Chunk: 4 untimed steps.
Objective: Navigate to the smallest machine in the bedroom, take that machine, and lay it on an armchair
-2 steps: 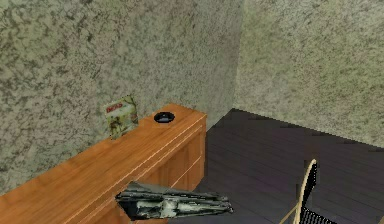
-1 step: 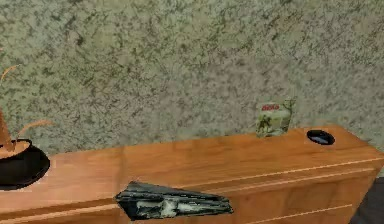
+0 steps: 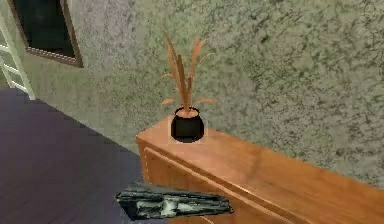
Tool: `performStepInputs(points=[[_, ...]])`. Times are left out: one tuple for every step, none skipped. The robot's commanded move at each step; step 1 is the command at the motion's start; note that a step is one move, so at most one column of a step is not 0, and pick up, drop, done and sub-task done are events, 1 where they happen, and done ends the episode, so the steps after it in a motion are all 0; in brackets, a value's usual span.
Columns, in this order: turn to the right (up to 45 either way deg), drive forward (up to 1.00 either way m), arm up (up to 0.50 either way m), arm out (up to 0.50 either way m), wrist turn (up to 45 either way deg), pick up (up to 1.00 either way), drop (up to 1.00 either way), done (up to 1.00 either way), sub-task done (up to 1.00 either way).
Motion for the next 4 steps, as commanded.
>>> performStepInputs(points=[[-45.0, 0.0, 0.0, 0.0, 0.0, 0.0, 0.0, 0.0, 0.0], [-30.0, 0.0, 0.0, 0.0, 0.0, 0.0, 0.0, 0.0, 0.0], [0.0, 0.8, 0.0, 0.0, 0.0, 0.0, 0.0, 0.0, 0.0], [-45.0, 0.0, 0.0, 0.0, 0.0, 0.0, 0.0, 0.0, 0.0]])
